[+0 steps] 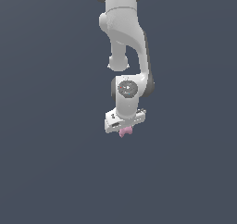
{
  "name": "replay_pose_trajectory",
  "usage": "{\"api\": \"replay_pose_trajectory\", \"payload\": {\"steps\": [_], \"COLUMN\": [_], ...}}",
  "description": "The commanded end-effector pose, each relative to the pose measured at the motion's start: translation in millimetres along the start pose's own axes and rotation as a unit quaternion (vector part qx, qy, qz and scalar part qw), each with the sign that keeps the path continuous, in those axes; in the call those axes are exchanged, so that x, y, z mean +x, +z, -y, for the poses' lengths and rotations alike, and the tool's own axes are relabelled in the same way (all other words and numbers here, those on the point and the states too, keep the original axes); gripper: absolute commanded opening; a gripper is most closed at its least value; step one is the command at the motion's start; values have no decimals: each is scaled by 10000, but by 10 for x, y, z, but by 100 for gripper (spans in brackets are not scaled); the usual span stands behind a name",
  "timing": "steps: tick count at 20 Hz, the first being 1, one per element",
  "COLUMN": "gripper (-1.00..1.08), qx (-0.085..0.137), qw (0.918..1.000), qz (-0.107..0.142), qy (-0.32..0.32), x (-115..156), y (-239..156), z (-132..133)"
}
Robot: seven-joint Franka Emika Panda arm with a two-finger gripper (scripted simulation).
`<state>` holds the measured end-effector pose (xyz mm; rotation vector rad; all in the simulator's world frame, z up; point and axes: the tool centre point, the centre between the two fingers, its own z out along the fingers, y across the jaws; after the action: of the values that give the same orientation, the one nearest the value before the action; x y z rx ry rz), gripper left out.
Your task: Pick up the object and move it to a goal position.
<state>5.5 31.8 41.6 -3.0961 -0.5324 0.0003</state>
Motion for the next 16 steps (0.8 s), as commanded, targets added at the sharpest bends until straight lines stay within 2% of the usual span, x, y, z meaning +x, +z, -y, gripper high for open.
{"api": "replay_pose_trajectory", "payload": {"steps": [1, 8, 16], "gripper": [-100, -100, -100], "qx": [-2, -2, 4], "qw": [10000, 10000, 10000], "qz": [-3, -3, -5], "qy": [2, 2, -1], "x": [2, 3, 12], "y": [-42, -378, -1068], "z": [-28, -239, -670]}}
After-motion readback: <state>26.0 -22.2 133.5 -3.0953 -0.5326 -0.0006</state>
